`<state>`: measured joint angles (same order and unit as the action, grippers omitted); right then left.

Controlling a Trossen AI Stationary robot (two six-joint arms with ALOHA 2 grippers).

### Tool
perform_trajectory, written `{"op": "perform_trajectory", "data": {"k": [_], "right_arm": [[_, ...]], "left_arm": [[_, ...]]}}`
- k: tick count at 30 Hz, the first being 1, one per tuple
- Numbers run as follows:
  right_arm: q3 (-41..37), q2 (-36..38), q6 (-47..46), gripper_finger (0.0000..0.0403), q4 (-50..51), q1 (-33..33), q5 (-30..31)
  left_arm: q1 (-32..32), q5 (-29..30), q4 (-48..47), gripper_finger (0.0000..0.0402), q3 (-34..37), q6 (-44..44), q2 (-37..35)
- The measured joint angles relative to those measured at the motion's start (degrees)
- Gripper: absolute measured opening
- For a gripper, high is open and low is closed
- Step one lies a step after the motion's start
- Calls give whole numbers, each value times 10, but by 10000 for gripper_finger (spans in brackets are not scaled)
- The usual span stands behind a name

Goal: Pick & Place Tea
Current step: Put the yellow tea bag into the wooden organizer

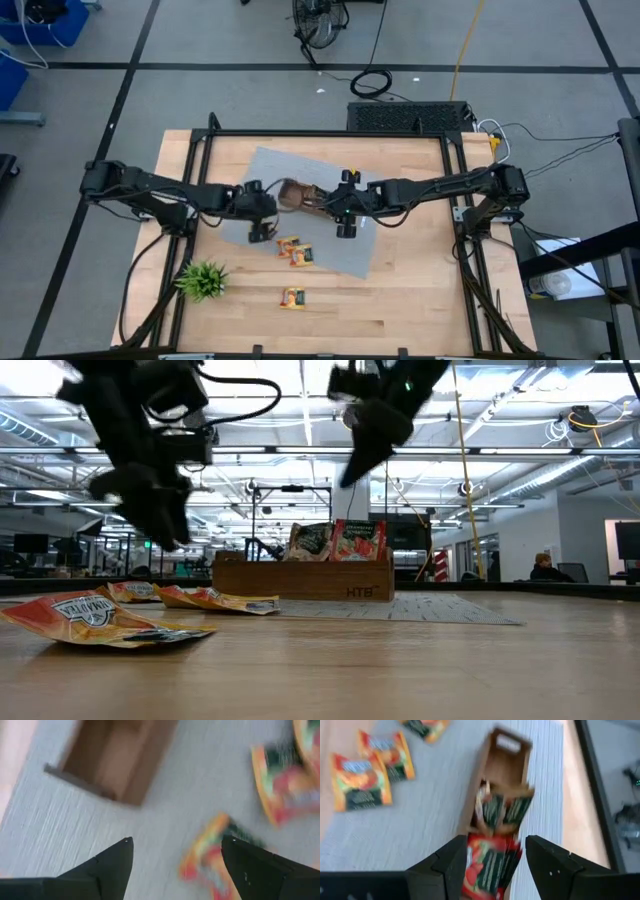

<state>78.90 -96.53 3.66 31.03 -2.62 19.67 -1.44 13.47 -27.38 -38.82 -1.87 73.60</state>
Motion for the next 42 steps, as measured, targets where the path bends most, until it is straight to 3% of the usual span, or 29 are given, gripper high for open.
{"op": "perform_trajectory", "data": {"k": [4, 7, 15, 20, 26, 34, 42], "right_arm": [[-65, 14, -49, 185, -7, 13, 18], [-136, 61, -65, 185, -74, 20, 14], [-359, 357, -35, 185, -301, 9, 12], [-499, 532, 19, 185, -439, 9, 1], [-594, 678, 50, 185, -527, 8, -49], [-676, 787, 77, 185, -595, 7, -49], [-695, 801, 66, 185, -599, 7, -49]], "left_arm": [[-42, 11, -126, 301, -54, -2, 4], [-61, 10, -179, 302, -70, -3, 5], [-70, -15, -183, 297, -72, -45, 5], [-69, -9, -184, 288, -72, 1, 6], [-65, 6, -182, 293, -72, 56, 37], [-65, -60, -180, 296, -72, 148, 118], [-48, -24, -175, 296, -72, 248, 170]]}}
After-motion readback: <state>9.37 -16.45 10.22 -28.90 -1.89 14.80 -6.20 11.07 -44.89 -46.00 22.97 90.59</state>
